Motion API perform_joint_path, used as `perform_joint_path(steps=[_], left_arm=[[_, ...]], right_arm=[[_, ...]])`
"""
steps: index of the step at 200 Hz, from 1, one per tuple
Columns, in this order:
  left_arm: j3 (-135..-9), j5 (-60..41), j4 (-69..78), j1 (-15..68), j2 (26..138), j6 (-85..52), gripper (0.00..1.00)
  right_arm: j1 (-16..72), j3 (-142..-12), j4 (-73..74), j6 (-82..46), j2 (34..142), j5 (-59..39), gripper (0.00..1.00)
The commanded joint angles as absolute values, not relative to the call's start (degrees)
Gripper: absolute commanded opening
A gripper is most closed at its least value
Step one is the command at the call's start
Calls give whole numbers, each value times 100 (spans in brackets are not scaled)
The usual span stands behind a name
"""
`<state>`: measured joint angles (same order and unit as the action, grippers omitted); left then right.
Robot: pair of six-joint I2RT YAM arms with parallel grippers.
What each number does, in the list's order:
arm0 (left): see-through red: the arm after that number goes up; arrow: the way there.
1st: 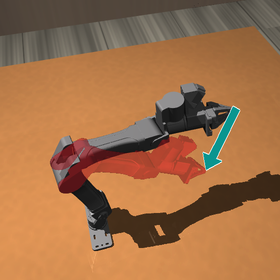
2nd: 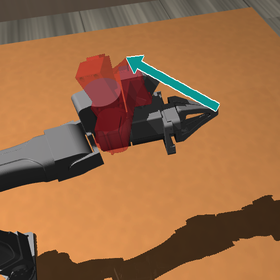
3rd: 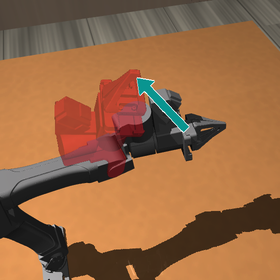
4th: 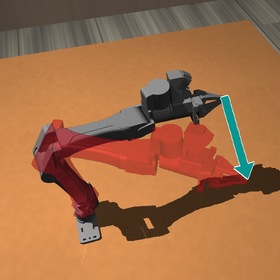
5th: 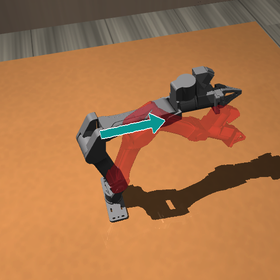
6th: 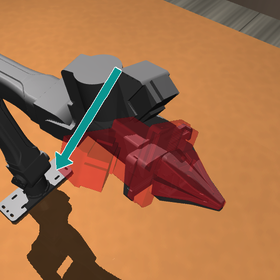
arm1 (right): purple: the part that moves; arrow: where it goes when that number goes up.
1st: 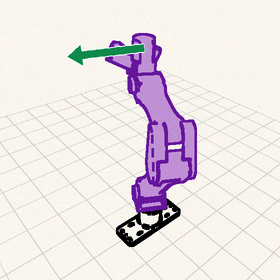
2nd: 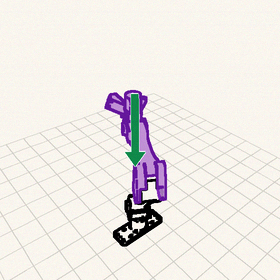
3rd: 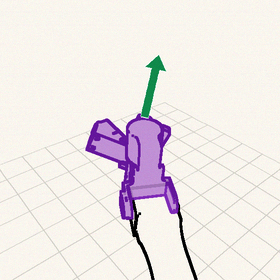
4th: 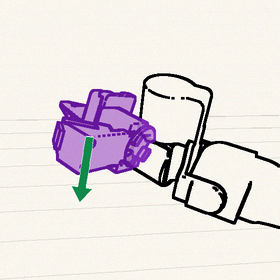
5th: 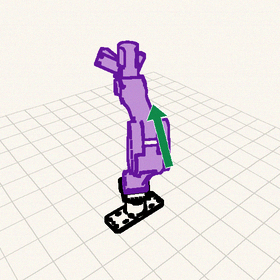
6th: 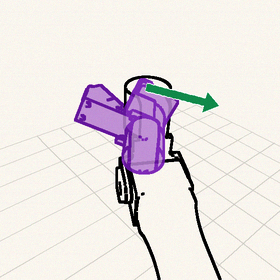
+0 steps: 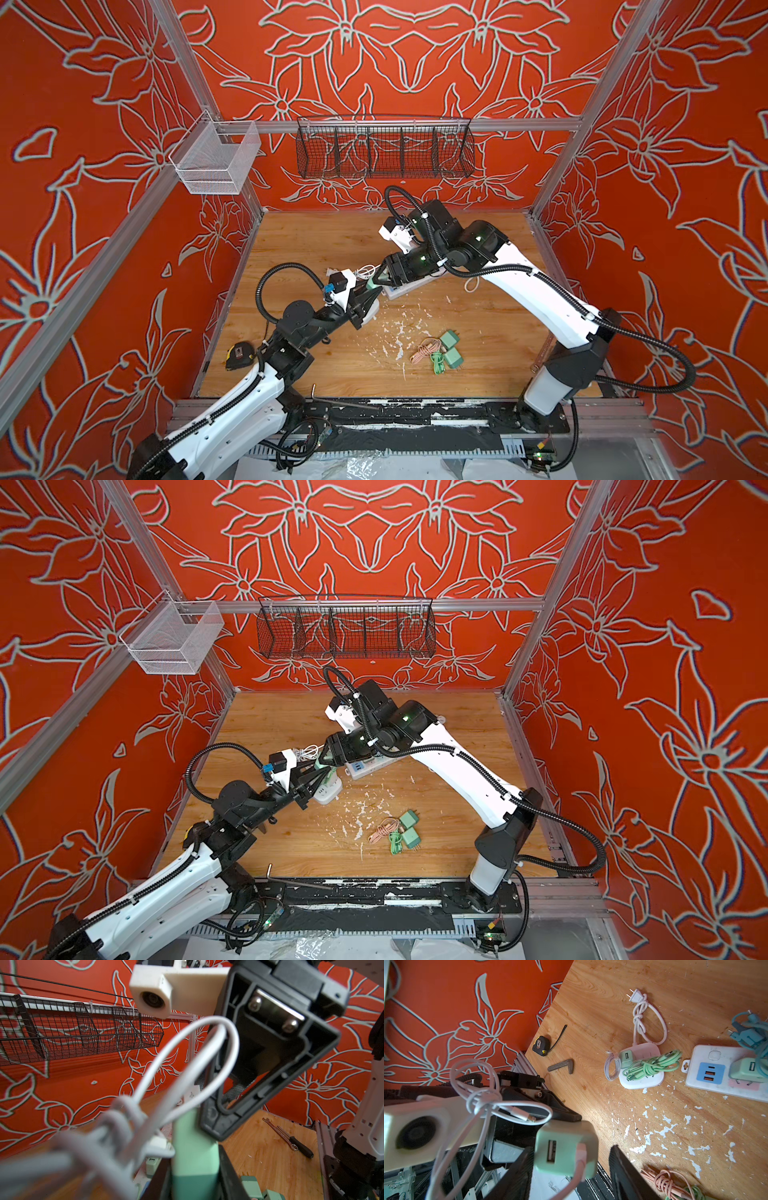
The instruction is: Insert the plug
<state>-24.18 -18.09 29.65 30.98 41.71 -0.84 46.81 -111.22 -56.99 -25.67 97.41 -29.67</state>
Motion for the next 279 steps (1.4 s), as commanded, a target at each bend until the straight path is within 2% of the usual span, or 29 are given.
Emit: perform_joint_path(steps=[1, 45, 89, 112, 124, 149, 165, 179, 183, 191, 244, 279], left_arm=[[-2382, -1898, 3271, 3129, 4070, 27, 0], [-2377, -1890, 3244, 3138, 4048, 53, 0], [-2373, -1846, 3190, 3164, 4008, 70, 0], [-2437, -1819, 3045, 3165, 3999, 23, 0], [-2506, -1832, 2897, 3173, 4007, -4, 14], [-2707, -1784, 2378, 3173, 3946, -166, 64], [-2760, -1679, 2017, 3173, 3774, -299, 84], [-2790, -1547, 1670, 3172, 3569, -422, 94], [-2801, -1508, 1560, 3172, 3512, -457, 100], [-2832, -1476, 1308, 3173, 3383, -521, 97], [-3380, -1166, -699, 3173, 2491, -747, 97], [-3749, -1161, -1628, 3173, 2209, -689, 97]], right_arm=[[4626, -11335, -5911, -2571, 9852, -3115, 58], [4602, -11430, -5906, -2628, 9949, -3226, 49], [4590, -11403, -5882, -2596, 9963, -3258, 30], [4532, -11221, -5749, -2562, 9859, -3131, 24], [4484, -11103, -5619, -2533, 9793, -3056, 22], [4367, -10894, -5387, -2368, 9689, -2762, 20], [4288, -10812, -5335, -2154, 9675, -2328, 20], [4224, -10781, -5331, -1933, 9711, -1862, 20], [4207, -10776, -5308, -1886, 9734, -1732, 19], [4166, -10729, -5246, -1796, 9768, -1520, 19], [4002, -10736, -4796, -1226, 10264, -310, 20], [3847, -11065, -4864, -899, 10982, 395, 19]])
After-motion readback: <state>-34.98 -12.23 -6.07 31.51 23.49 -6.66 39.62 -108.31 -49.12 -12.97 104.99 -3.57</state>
